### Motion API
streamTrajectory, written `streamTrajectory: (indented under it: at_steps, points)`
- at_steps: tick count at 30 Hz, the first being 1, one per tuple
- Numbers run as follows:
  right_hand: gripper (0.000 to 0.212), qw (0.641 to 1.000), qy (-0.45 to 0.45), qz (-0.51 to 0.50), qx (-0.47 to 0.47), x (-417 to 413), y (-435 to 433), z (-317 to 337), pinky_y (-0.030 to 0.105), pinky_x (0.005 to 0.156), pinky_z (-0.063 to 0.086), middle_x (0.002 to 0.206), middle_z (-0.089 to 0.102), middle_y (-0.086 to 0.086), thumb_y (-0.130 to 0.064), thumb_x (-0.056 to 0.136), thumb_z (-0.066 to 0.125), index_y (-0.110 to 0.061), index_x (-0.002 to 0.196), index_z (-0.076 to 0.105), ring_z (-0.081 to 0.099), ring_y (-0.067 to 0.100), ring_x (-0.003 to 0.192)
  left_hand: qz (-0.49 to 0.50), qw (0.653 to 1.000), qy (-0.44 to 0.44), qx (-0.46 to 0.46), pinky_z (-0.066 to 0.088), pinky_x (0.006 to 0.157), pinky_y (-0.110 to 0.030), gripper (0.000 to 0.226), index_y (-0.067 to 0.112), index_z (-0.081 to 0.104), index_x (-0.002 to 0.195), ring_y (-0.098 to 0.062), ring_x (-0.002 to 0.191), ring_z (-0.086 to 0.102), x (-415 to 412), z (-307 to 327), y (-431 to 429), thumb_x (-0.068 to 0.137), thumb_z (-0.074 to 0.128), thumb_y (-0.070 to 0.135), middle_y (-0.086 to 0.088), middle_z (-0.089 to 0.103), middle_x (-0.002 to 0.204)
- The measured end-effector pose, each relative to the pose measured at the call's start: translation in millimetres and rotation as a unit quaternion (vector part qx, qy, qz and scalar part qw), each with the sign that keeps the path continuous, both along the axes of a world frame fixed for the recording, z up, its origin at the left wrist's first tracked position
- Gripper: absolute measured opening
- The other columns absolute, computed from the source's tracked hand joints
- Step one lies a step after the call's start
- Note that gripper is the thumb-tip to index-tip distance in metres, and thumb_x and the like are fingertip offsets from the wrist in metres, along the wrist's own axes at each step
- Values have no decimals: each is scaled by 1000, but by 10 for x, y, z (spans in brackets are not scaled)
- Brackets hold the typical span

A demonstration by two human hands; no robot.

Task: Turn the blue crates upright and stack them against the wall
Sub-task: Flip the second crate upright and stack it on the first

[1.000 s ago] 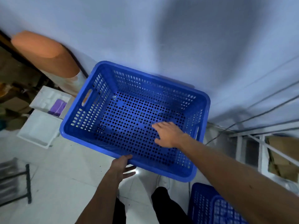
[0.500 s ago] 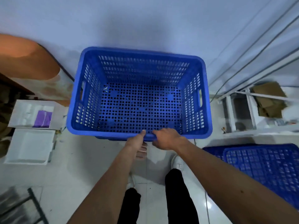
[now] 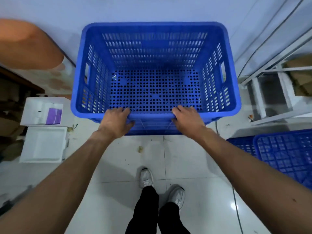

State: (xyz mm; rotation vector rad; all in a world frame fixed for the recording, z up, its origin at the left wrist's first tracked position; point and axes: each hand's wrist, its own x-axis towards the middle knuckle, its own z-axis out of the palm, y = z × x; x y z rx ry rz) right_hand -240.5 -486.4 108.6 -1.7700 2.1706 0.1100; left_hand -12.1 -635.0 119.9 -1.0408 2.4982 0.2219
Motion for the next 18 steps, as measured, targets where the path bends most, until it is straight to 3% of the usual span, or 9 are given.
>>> streamTrajectory:
  at_steps: [4, 8, 11, 18]
  points:
    - [28, 997, 39, 1, -65, -151, 93, -88, 42, 85, 40, 103, 60, 11, -34, 98, 54, -9, 111, 55, 59, 32, 92, 0, 998, 21, -55, 42, 92, -45, 33, 13, 54, 126, -36, 101, 60, -42, -76, -40, 96, 55, 25, -13, 63, 109]
    - [33, 995, 64, 11, -79, -236, 150, -58, 42, 89, 38, 108, 56, 8, -41, 101, 46, -12, 115, 52, 56, 30, 96, -49, 996, 46, -62, 45, 84, -46, 29, 8, 53, 121, -37, 95, 60, 35, -54, -75, 93, 58, 15, -16, 63, 104]
    - [34, 995, 62, 10, -81, -382, 156, -20, 43, 92, 39, 106, 54, 8, -46, 100, 46, -13, 111, 51, 56, 30, 96, -67, 994, 52, -65, 40, 68, -40, 27, 11, 51, 123, -38, 93, 60, 4, 28, -101, 97, 54, 20, -13, 61, 103]
    - [43, 989, 86, -55, -103, -513, 223, -14, 46, 87, 39, 100, 53, 9, -55, 96, 48, -12, 102, 51, 55, 31, 94, -84, 994, 31, -67, 45, 66, -42, 26, 15, 42, 123, -36, 88, 61, -65, 17, -151, 103, 48, 30, -11, 58, 103]
